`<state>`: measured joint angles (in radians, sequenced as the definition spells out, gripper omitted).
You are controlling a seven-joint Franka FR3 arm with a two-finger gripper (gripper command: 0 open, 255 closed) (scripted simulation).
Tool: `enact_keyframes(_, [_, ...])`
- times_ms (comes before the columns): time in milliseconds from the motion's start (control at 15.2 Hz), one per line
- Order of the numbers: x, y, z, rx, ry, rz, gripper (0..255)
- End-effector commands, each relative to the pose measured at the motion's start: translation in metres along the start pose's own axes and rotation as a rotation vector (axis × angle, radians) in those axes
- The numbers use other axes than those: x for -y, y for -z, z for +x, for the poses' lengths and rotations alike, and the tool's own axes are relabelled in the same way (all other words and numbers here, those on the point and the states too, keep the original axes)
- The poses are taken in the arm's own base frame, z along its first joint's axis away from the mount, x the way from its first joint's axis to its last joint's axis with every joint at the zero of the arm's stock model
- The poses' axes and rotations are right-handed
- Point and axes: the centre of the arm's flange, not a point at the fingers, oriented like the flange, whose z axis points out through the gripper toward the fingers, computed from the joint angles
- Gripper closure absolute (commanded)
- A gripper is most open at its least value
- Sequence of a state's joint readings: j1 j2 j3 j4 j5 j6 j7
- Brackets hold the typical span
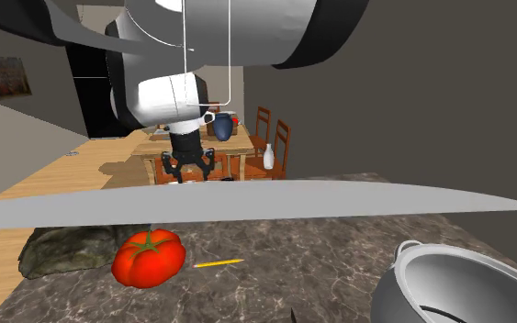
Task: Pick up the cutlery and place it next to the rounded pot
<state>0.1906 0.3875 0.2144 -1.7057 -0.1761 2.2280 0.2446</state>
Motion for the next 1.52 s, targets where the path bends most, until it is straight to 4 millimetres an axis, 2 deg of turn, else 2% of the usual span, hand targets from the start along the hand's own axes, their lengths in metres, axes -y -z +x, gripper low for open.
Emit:
enact_keyframes(0, [-0.001,0.010,0.002,0.000,0.000,0.000,255])
enact_keyframes(990, [-0.004,0.084,0.014,0.000,0.000,0.000,255])
enact_keyframes(1452, [-0.088,0.087,-0.025,0.000,0.000,0.000,255])
